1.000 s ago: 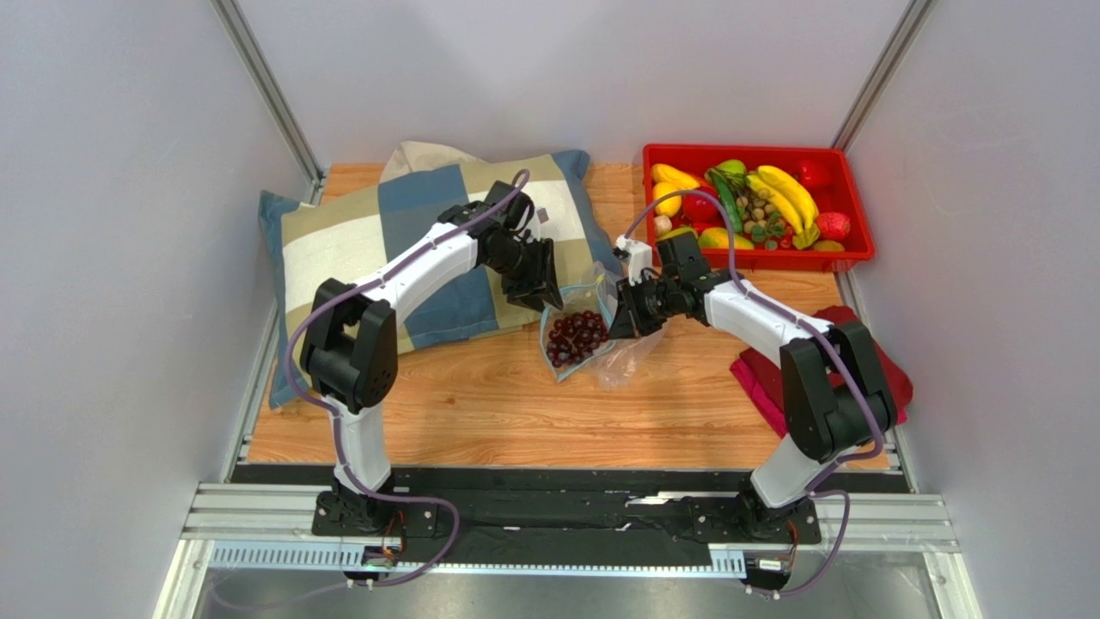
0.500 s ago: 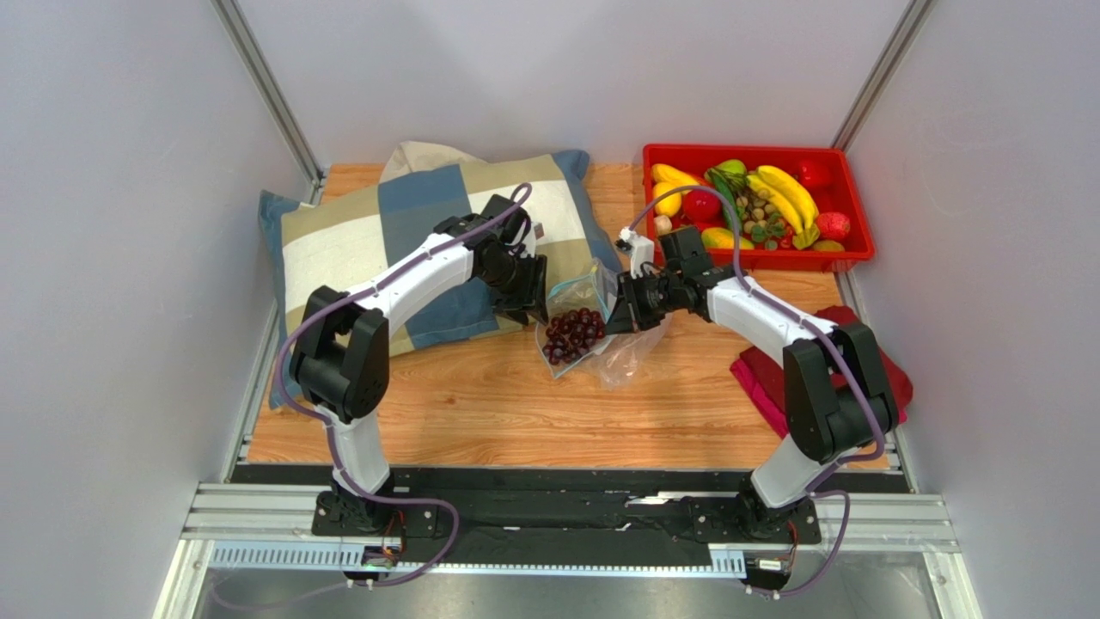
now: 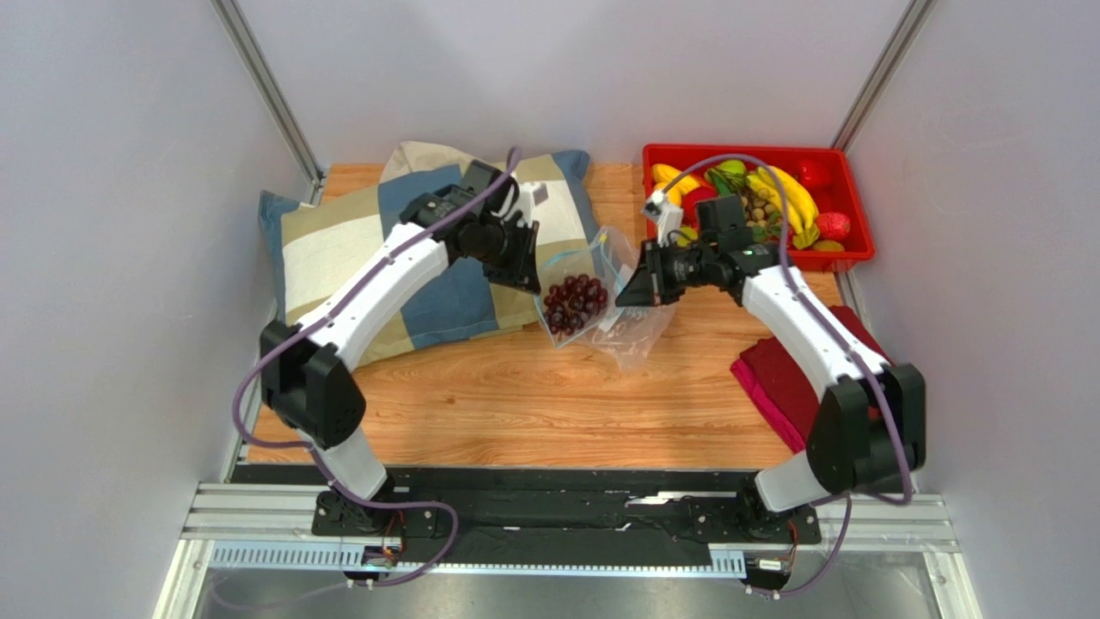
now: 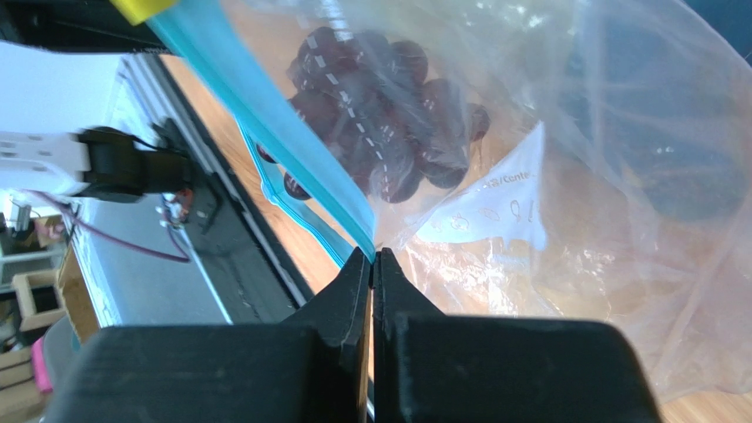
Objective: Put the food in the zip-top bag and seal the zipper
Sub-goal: Adjust the zipper food storage bag at the center of the board.
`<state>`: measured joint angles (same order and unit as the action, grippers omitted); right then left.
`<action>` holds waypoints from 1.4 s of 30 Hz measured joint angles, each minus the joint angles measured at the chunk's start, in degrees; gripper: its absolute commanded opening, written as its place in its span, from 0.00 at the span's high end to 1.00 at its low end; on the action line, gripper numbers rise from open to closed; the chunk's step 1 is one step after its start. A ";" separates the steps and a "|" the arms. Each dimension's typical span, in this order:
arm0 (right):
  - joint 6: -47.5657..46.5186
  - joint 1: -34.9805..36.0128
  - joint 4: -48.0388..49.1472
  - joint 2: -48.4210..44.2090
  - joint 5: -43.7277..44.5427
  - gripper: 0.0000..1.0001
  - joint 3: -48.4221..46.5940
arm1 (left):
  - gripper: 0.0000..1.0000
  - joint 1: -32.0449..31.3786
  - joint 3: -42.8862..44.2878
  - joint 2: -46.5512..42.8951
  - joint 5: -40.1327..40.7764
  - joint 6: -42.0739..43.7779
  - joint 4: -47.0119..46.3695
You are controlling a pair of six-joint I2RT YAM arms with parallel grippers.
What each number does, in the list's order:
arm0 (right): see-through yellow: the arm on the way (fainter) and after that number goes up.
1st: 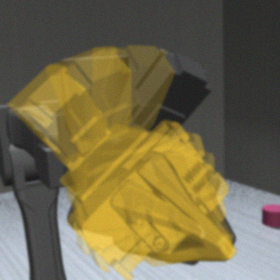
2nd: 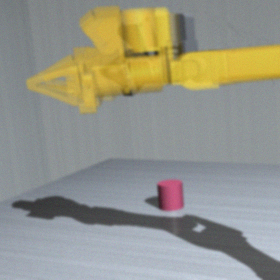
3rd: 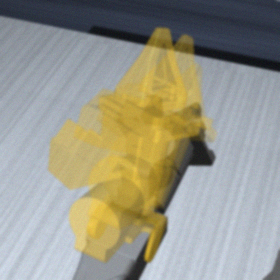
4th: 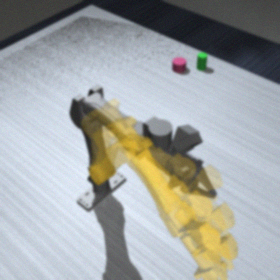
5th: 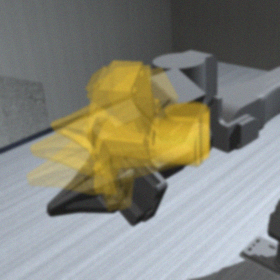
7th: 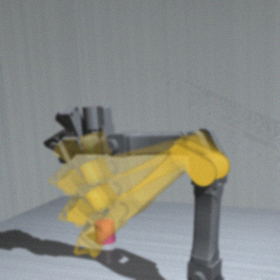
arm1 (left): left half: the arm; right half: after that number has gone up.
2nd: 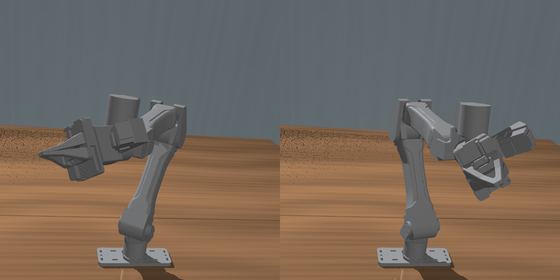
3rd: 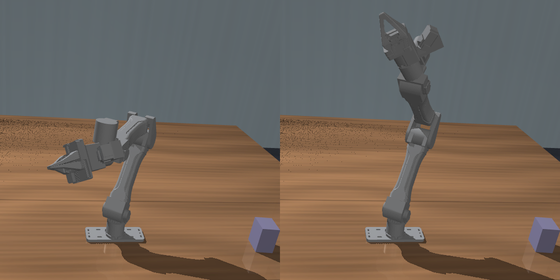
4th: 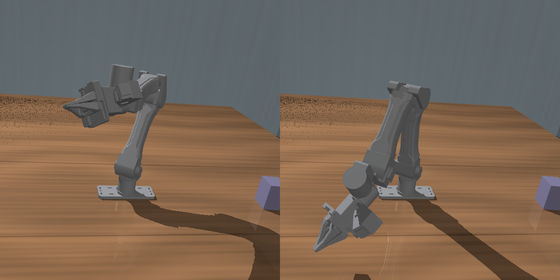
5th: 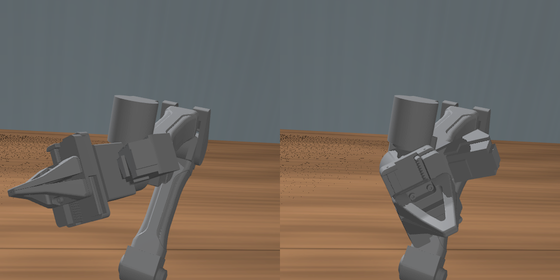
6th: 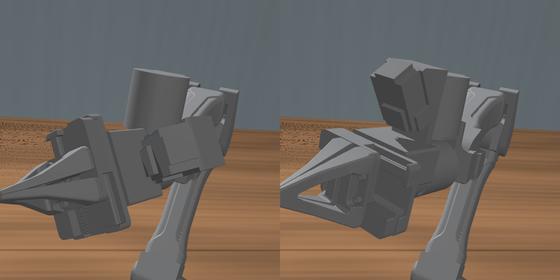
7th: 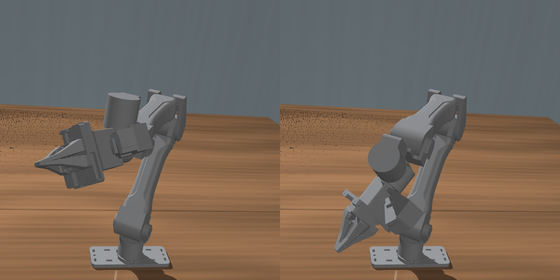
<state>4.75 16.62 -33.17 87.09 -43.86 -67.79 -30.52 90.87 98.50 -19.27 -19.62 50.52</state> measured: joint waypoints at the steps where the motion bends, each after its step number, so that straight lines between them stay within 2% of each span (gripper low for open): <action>1: 0.02 -0.74 -1.40 -2.43 -0.83 1.00 -1.33 | 1.00 0.04 2.97 -1.38 -0.42 1.03 1.84; 6: -0.02 -2.49 -5.92 -14.49 -3.32 1.00 -4.66 | 1.00 0.24 15.54 -6.01 -2.73 6.58 11.08; 11: 1.51 -2.08 -9.05 -20.85 -6.95 1.00 -3.23 | 1.00 0.37 19.12 -8.83 -2.71 12.09 19.56; 15: 4.90 2.43 -7.39 -15.85 -9.14 1.00 -1.27 | 1.00 0.44 14.73 -9.31 -6.21 13.40 22.38; 18: 5.05 7.76 -8.07 -8.59 -11.91 1.00 -3.91 | 1.00 0.59 13.94 -6.27 -11.80 14.08 25.11; 21: 4.46 10.03 -10.64 -6.21 -16.24 1.00 -8.66 | 1.00 0.66 15.52 -3.65 -17.07 14.69 26.40; 25: 3.54 9.35 -11.26 -8.26 -19.82 1.00 -13.90 | 1.00 0.76 21.68 -3.30 -19.61 15.74 27.47; 28: 3.26 7.63 -11.72 -11.08 -21.14 1.00 -14.32 | 1.00 2.43 25.57 -4.39 -19.52 16.85 26.88; 33: -0.26 0.76 -15.32 -13.09 -19.98 1.00 -11.56 | 1.00 10.10 24.28 -7.26 -16.20 17.20 26.84; 38: -6.93 -1.53 -18.97 -6.16 -14.99 1.00 -7.85 | 1.00 11.74 20.22 -7.69 -12.15 15.96 26.21; 42: -10.88 -1.31 -21.57 1.27 -13.25 0.99 -7.89 | 1.00 11.15 16.74 -6.10 -13.60 13.14 23.78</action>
<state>-6.13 15.31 -54.74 88.36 -57.10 -75.68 -19.38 107.61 92.40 -32.86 -6.48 74.30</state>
